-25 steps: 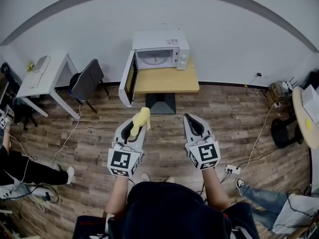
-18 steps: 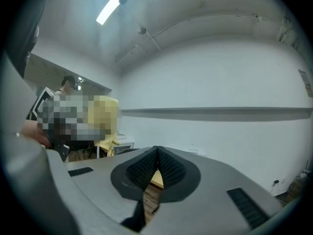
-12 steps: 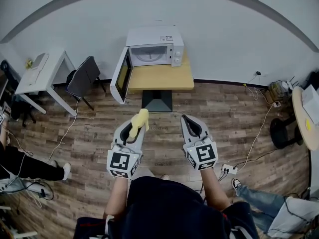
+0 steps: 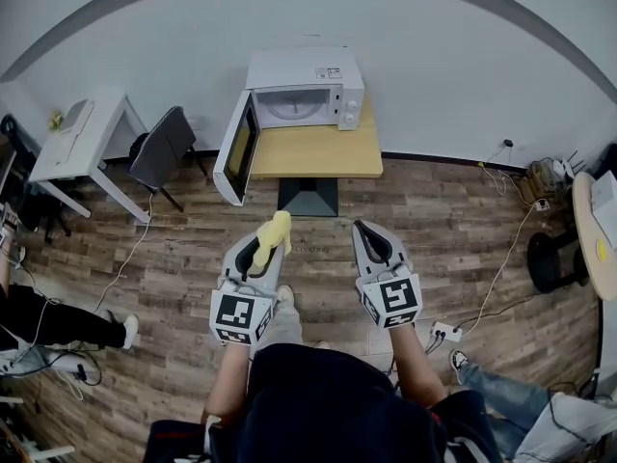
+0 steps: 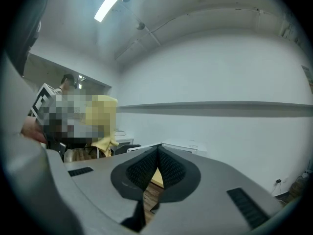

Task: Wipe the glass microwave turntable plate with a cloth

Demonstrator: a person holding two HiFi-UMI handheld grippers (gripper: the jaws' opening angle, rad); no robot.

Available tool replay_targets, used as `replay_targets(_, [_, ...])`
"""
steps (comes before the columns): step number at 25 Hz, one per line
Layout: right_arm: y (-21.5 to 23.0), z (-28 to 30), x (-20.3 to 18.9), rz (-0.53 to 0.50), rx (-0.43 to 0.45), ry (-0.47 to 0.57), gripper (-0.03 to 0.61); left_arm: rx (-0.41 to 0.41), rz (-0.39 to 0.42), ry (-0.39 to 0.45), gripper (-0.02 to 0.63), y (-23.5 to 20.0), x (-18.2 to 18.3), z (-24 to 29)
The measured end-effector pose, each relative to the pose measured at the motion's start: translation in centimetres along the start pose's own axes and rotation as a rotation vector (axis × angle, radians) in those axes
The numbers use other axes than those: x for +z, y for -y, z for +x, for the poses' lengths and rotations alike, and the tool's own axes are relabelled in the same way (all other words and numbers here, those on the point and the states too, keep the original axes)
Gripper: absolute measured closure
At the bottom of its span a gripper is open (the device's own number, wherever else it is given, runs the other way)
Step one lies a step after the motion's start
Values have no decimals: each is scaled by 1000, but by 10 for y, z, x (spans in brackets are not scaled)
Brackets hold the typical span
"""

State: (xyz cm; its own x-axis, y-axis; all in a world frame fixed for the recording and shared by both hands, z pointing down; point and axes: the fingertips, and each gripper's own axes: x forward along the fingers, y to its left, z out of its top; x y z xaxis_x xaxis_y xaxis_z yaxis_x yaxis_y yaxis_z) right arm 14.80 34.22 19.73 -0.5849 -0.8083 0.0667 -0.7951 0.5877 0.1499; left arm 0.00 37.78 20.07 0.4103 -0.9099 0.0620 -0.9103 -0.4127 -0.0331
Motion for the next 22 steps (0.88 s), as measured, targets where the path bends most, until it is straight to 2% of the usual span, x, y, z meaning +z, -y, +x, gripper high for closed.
replay_targets(8, [29, 75, 5, 5, -23, 3, 568, -16, 3, 8, 485, -55, 6, 62])
replay_targets(22, [61, 200, 35, -4, -75, 21, 568, -63, 37, 34, 485, -158, 39, 152])
